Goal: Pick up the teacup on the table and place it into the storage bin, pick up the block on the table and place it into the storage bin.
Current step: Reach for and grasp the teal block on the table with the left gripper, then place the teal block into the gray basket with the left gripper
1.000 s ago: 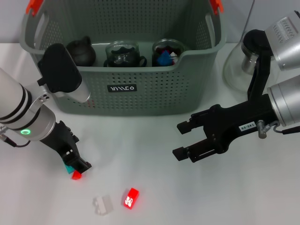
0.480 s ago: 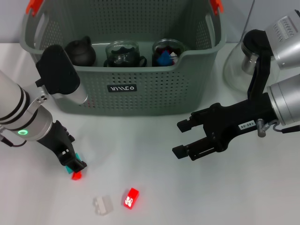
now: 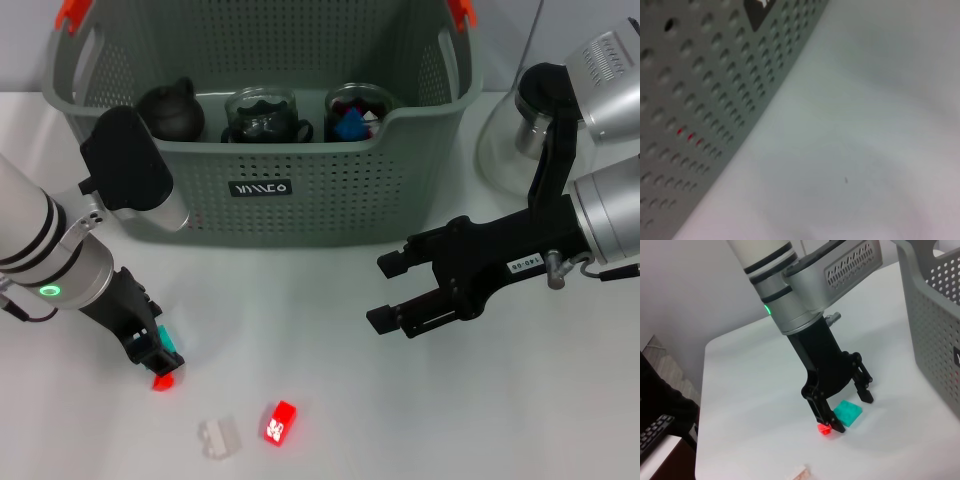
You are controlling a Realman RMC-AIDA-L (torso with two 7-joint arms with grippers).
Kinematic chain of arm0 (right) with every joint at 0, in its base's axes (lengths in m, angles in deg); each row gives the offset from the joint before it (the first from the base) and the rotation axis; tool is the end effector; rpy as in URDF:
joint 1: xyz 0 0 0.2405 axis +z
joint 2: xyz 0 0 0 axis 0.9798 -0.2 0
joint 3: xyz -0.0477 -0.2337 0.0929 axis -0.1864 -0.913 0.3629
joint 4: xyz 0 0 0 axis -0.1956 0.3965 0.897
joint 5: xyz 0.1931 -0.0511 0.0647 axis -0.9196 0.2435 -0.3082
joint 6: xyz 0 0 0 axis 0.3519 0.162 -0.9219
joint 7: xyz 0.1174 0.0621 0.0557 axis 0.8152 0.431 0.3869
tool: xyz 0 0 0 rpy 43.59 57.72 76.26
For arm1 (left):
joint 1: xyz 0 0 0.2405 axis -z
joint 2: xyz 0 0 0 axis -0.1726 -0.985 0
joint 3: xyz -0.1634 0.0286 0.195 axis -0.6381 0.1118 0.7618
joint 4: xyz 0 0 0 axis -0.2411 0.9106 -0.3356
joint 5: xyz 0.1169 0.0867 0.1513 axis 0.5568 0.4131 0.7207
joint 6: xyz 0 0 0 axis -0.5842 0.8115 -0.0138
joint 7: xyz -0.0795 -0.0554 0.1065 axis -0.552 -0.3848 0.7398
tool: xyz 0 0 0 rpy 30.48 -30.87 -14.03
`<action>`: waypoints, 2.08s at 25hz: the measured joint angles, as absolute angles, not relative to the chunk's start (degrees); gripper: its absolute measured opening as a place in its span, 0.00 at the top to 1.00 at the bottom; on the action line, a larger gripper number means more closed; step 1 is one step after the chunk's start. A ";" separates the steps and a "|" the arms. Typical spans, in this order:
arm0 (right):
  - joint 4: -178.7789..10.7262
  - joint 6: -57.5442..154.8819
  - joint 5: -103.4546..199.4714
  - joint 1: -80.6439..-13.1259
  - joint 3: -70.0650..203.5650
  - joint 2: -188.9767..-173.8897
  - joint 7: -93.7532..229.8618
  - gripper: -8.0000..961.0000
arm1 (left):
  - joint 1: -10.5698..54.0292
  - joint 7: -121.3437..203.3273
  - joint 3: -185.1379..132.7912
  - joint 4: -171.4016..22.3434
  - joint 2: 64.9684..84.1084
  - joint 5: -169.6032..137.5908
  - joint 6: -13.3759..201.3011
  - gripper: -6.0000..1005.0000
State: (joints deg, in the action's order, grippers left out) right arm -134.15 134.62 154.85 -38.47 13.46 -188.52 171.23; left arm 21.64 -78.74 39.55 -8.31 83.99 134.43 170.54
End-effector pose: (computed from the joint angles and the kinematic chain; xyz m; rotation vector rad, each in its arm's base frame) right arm 0.1656 0.3491 -0.0193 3.0329 -0.5556 -0.2518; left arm -0.2487 0.3425 -0.0148 -2.6797 -0.6332 0.7430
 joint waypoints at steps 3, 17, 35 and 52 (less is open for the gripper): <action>-134.15 134.57 154.85 -38.41 13.46 -188.52 171.23 0.13 | 21.65 -78.63 39.55 -8.28 83.99 134.42 170.61 0.26; -134.15 134.58 154.85 -38.39 13.46 -188.39 171.23 0.13 | 21.93 -78.39 39.19 -8.32 83.85 134.43 171.26 0.39; -134.16 135.03 154.85 -39.26 14.74 -186.68 171.69 0.13 | 25.05 -79.66 22.79 5.34 83.55 112.29 190.52 0.60; -134.07 135.81 154.85 -40.47 16.21 -185.91 171.74 0.13 | 38.79 -81.90 12.37 -11.92 74.44 94.22 169.66 0.57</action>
